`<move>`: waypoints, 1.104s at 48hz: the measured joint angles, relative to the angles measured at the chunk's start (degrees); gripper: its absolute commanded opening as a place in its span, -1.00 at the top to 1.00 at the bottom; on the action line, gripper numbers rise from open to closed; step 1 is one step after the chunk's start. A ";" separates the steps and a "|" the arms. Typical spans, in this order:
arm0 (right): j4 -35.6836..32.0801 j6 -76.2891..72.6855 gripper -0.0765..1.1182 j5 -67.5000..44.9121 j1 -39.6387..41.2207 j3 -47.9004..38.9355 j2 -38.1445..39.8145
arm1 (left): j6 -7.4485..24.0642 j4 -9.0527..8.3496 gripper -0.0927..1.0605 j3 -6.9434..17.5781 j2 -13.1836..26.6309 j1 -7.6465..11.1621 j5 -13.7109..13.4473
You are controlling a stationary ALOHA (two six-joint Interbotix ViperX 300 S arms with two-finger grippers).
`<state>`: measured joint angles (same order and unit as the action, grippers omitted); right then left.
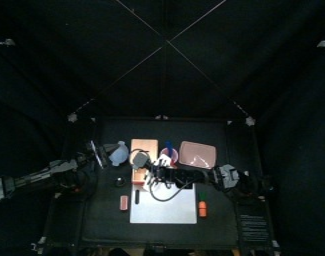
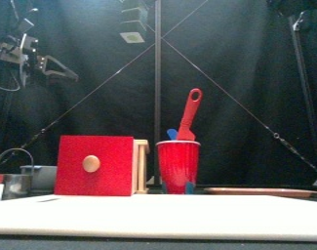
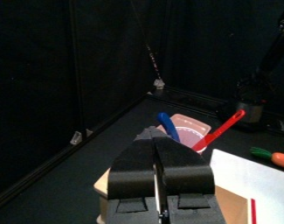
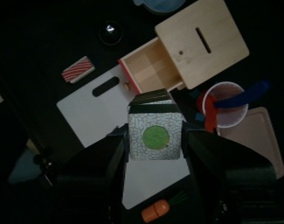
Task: Place sushi on board then cut the sushi with the knife then place the pieces on the plate
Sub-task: Place the sushi on the board
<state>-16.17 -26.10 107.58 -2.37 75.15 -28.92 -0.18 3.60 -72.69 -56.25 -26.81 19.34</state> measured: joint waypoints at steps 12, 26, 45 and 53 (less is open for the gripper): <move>3.08 7.65 -0.20 -3.34 3.34 0.09 -1.85 | 0.00 0.26 0.66 1.05 0.00 0.00 0.00; 8.35 18.37 -0.20 -9.40 6.77 14.15 -11.60 | 0.00 0.26 0.66 1.49 0.00 0.00 -0.09; 11.60 18.72 -0.04 -9.84 7.47 21.88 -15.73 | 0.09 0.79 0.66 3.96 0.00 1.58 -4.83; 11.51 18.72 -0.04 -9.84 7.47 21.88 -15.73 | 0.26 0.79 0.66 3.87 -0.09 1.58 -4.83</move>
<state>-4.66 -7.38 97.73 5.10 97.03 -44.65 0.09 4.39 -68.82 -56.34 -25.22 14.50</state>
